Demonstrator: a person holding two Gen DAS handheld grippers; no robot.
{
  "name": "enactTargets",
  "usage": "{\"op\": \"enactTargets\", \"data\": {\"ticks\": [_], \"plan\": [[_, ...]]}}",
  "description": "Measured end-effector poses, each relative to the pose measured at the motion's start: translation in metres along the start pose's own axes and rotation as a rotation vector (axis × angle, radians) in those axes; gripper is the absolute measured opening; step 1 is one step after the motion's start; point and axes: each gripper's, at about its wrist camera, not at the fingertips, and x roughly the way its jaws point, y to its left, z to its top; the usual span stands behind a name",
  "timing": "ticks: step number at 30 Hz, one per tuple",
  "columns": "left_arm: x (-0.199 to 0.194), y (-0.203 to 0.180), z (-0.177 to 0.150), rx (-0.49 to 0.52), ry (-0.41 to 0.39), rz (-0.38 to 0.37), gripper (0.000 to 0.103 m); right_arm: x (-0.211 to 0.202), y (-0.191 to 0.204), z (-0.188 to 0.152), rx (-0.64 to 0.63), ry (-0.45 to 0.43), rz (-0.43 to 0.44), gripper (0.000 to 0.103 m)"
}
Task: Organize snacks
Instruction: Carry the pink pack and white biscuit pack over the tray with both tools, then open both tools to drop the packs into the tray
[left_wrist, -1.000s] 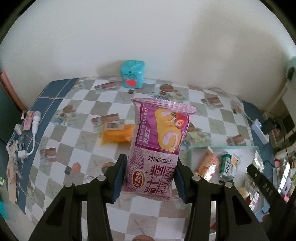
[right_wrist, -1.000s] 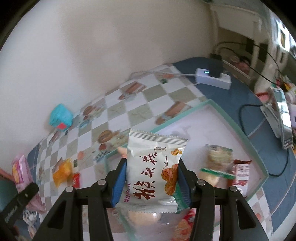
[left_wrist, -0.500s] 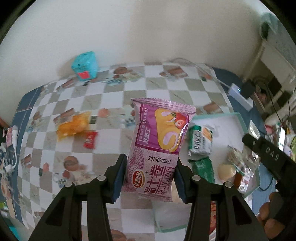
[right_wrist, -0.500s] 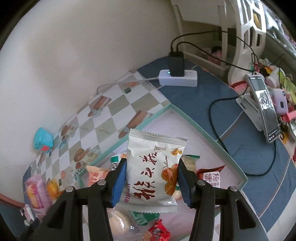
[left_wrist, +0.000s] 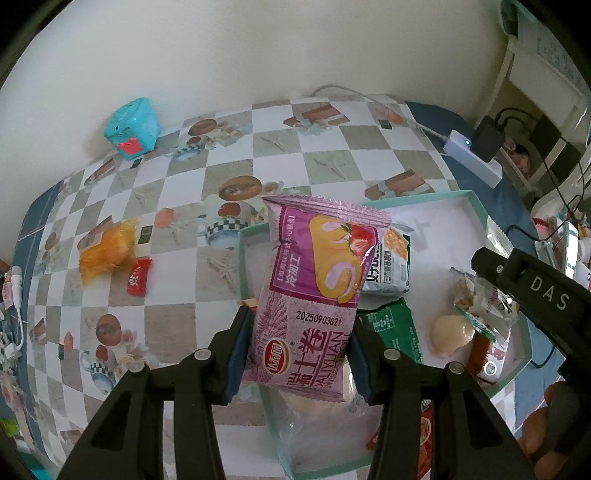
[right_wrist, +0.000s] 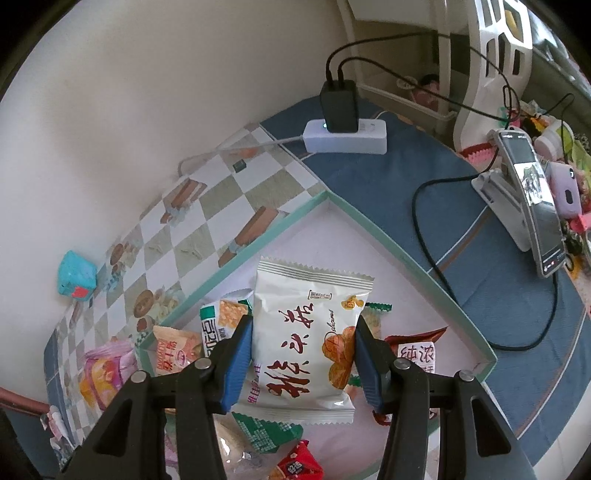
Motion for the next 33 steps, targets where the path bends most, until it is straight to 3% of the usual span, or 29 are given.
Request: {"op": "enactTargets", "data": {"ticks": [19,33], "plan": [[0.015,-0.018,0.004,0.060,0.007,-0.010,0.051,0.020,0.007,-0.004,-0.025,0.054,-0.025,0.056],[0.002,-0.007,0.007,0.033,0.000,-0.007,0.070,0.015,0.012,-0.003,-0.046,0.047,-0.035,0.056]]}}
